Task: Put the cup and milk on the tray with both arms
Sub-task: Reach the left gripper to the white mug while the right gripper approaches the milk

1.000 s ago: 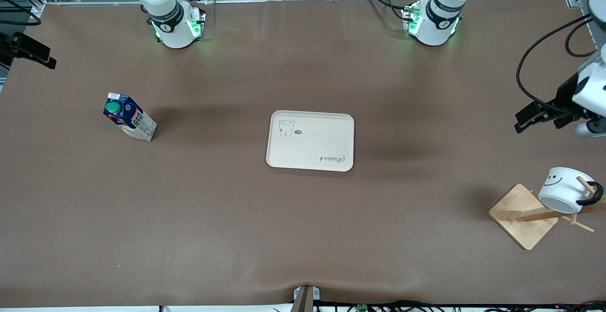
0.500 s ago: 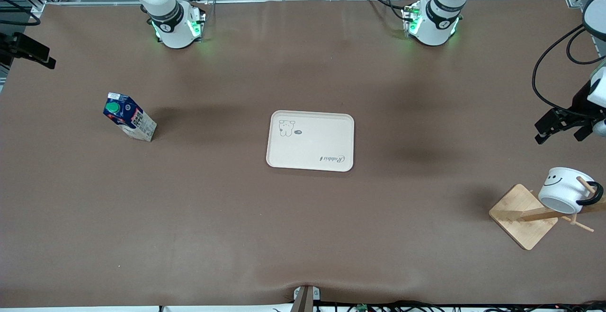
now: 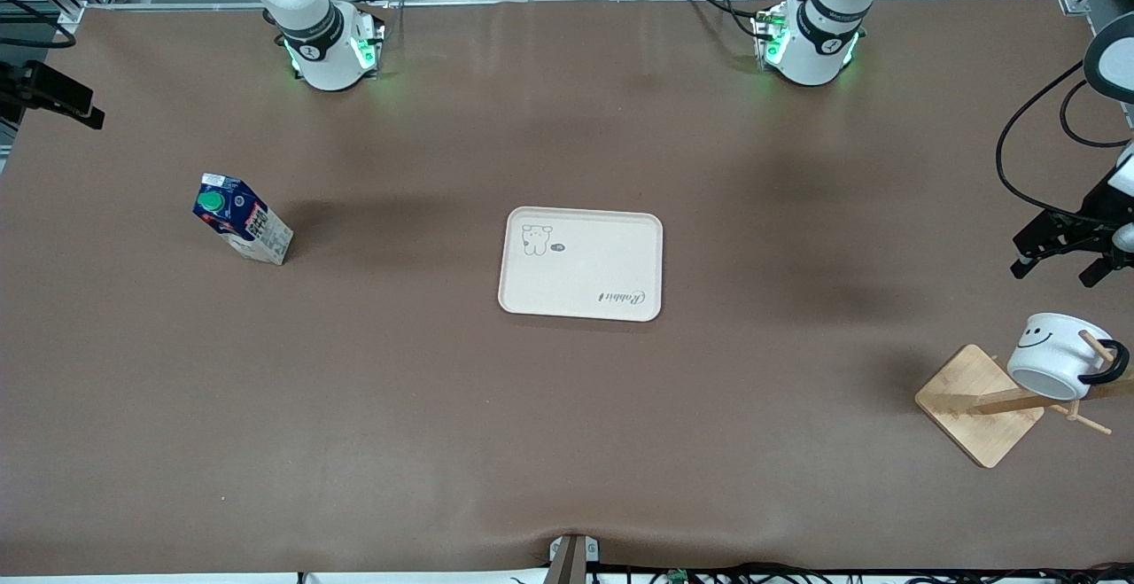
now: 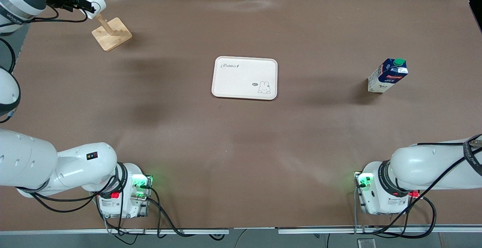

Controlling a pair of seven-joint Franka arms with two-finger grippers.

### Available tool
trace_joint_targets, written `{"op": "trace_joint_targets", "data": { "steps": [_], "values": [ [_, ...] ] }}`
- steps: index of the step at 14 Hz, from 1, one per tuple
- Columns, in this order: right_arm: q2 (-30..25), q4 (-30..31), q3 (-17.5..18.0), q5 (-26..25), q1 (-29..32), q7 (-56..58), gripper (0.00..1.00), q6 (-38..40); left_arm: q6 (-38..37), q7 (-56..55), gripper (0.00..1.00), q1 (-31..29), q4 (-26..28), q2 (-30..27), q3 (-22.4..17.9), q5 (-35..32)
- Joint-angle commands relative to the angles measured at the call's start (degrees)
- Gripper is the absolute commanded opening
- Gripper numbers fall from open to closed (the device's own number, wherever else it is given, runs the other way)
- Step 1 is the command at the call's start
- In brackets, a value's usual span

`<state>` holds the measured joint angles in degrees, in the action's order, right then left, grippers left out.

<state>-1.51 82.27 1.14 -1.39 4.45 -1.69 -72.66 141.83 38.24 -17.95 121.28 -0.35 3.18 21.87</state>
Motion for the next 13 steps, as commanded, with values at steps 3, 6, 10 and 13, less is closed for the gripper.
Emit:
{"op": "trace_joint_targets", "data": {
  "steps": [3,6,10,13],
  "values": [
    [-1.5,1.3,0.1,-0.2,0.2,0.4,1.00,-0.2,3.4,15.8,0.99,-2.0,-2.6,5.4,0.4,12.6],
    [-1.3,1.2,0.1,-0.3,0.0,0.4,1.00,-0.3,3.5,18.7,0.89,-2.3,-5.8,8.3,0.4,13.4],
    [-1.2,0.7,0.2,-0.3,0.1,0.4,1.00,-0.3,3.5,19.8,0.80,-1.9,-7.5,10.6,0.6,18.6],
    [-1.1,0.1,0.3,-0.3,-0.2,0.4,1.00,-0.7,3.5,22.5,0.72,-1.9,-8.3,11.9,0.6,20.9]
  ]
}}
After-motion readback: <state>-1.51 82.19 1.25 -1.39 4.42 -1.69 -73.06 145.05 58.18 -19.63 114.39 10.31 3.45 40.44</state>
